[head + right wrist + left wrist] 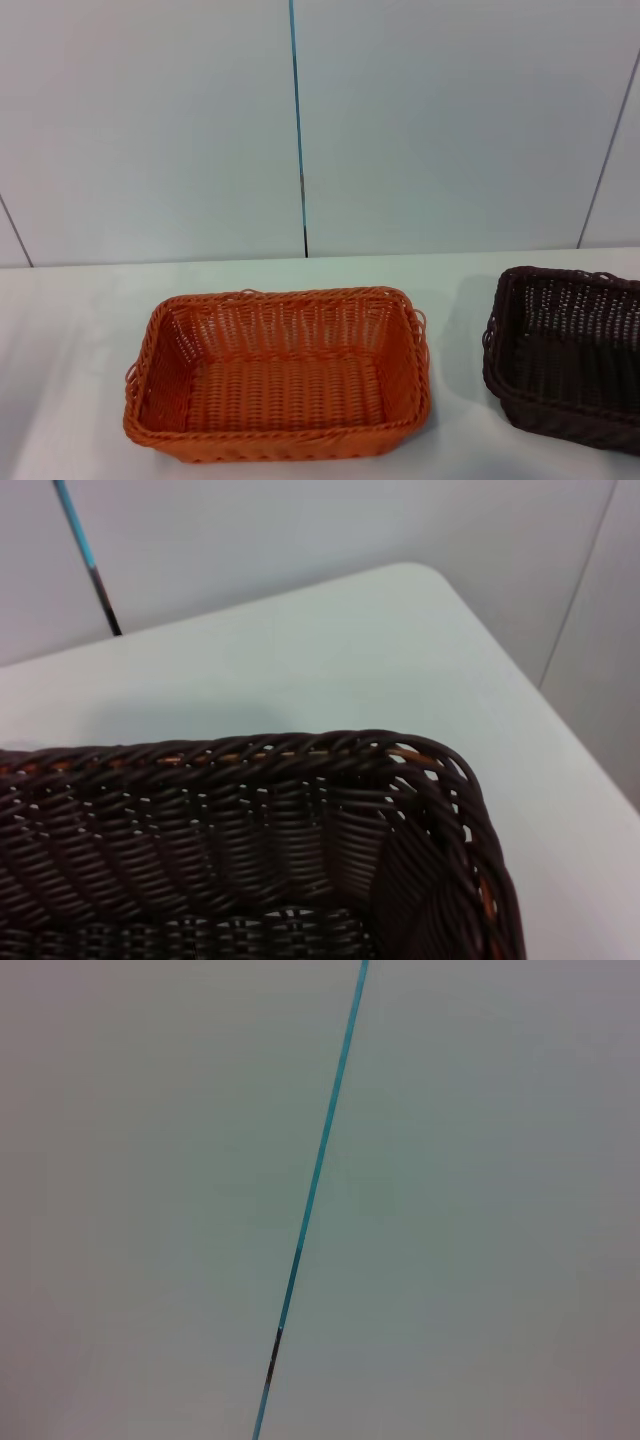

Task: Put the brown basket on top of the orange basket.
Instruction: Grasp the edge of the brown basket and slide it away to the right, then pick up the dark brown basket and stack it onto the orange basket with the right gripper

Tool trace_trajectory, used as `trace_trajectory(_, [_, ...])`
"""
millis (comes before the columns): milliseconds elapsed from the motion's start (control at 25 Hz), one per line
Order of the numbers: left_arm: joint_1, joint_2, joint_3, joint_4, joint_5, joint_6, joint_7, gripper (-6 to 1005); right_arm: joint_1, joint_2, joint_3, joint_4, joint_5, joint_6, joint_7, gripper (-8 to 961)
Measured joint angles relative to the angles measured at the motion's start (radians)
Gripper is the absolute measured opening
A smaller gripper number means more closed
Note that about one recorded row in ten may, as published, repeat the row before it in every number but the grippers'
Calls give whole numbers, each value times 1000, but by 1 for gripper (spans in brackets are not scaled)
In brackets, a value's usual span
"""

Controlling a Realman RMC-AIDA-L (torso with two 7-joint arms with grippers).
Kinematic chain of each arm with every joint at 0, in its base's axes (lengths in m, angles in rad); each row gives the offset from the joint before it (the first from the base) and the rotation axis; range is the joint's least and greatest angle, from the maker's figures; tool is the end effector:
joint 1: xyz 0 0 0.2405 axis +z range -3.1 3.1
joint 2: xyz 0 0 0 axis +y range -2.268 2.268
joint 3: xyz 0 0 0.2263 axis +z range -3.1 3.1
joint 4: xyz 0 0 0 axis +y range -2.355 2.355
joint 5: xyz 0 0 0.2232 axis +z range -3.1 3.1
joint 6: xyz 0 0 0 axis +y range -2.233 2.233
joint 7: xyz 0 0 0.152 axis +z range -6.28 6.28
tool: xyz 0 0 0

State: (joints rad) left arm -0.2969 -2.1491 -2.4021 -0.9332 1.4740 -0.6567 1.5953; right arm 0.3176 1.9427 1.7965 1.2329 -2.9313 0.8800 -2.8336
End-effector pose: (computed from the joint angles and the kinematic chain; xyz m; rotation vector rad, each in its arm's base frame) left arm -0.3399 0.3737 0.1309 -1.4905 -0.9684 -0.6628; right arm 0.3200 0.3818 0.1133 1.9136 1.7998 1.7033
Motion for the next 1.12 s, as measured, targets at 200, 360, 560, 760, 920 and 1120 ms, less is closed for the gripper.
trace_trajectory(200, [-2,0,0,5,0,1,3,920,9,-25,-1,83,0,104,-1,196])
trace_trajectory(360, [-1,0,0,18,0,2,5,921,26,-37,5,138,0,167,-1,183])
trace_trajectory(560, [0,0,0,32,0,3,8,920,47,-46,12,220,1,213,-1,175])
trace_trajectory(760, [5,0,0,38,0,3,9,921,102,-76,23,275,1,324,-1,161])
trace_trajectory(920, [7,-1,0,45,0,3,9,921,137,-96,24,314,1,400,-2,160])
trace_trajectory(1120, [7,0,0,58,0,3,10,920,149,-102,46,389,2,428,-3,160])
